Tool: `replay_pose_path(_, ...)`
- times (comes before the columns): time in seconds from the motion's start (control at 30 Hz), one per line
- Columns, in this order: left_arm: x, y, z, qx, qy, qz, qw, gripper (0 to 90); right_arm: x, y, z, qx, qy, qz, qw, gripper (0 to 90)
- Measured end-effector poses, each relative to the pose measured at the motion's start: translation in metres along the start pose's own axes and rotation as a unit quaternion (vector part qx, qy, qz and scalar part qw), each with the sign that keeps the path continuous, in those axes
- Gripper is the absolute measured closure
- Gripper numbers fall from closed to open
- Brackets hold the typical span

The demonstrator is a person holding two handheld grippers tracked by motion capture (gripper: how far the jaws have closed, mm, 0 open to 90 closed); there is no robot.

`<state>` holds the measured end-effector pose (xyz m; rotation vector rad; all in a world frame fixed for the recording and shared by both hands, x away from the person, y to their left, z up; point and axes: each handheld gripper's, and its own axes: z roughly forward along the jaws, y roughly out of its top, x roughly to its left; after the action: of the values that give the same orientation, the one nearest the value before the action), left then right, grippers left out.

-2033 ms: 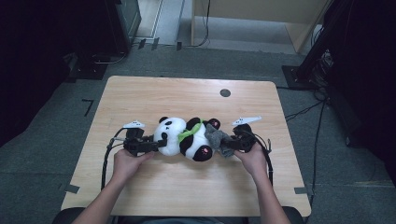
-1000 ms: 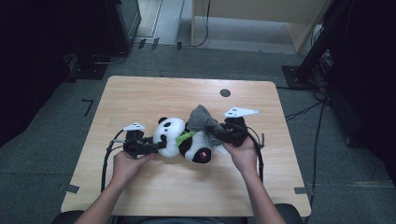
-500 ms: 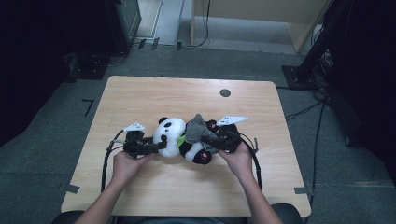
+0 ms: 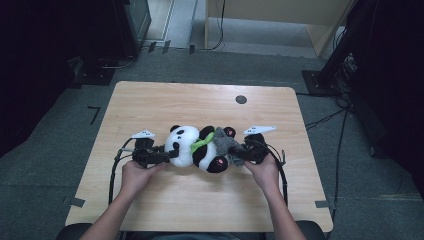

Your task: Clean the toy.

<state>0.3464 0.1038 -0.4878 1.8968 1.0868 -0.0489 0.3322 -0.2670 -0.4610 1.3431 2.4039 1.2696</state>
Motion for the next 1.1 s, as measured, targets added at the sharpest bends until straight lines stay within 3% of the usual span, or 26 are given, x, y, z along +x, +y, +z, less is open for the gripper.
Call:
replay_pose_path(0.33,0.002,0.001,0.000,0.001,-0.004,-0.006,1.0000,45.1,-0.013,-0.010,-0.001,0.029,-0.026,0.022,0.9990,79.1)
replay_pose_path(0.47,0.003,0.002,0.000,0.004,-0.004,-0.009,0.9999,45.1,-0.026,-0.015,-0.003,0.054,-0.047,0.059,0.9957,79.1)
replay_pose_path(0.5,0.003,0.002,0.000,0.004,-0.004,-0.009,0.9999,45.0,-0.026,-0.015,-0.003,0.054,-0.047,0.059,0.9957,79.1)
replay_pose_path(0.53,0.002,0.003,-0.001,0.008,-0.003,-0.009,0.9999,44.7,-0.035,-0.017,-0.010,0.054,-0.070,0.080,0.9929,79.1)
replay_pose_path(0.6,0.001,0.004,-0.001,0.007,0.000,0.004,1.0000,44.8,-0.044,-0.016,-0.023,0.009,-0.063,0.116,0.9912,79.2)
replay_pose_path(0.63,0.001,0.005,-0.001,0.008,0.000,0.007,0.9999,44.9,-0.045,-0.015,-0.030,-0.016,-0.060,0.122,0.9906,79.3)
replay_pose_path(0.7,0.001,0.006,-0.001,0.008,0.000,0.004,1.0000,45.0,-0.038,-0.009,-0.039,-0.040,-0.063,0.108,0.9914,79.2)
replay_pose_path(0.83,0.000,0.007,-0.002,0.009,-0.004,0.000,0.9999,45.3,-0.013,0.009,-0.048,-0.061,-0.056,0.060,0.9947,79.1)
replay_pose_path(1.0,0.000,0.008,-0.002,0.002,-0.008,-0.006,0.9999,45.9,0.020,0.034,-0.051,-0.070,-0.034,0.010,0.9969,79.1)
replay_pose_path(1.1,-0.003,0.009,-0.002,0.000,-0.004,0.003,1.0000,46.6,0.037,0.048,-0.045,-0.069,-0.015,-0.015,0.9974,79.0)
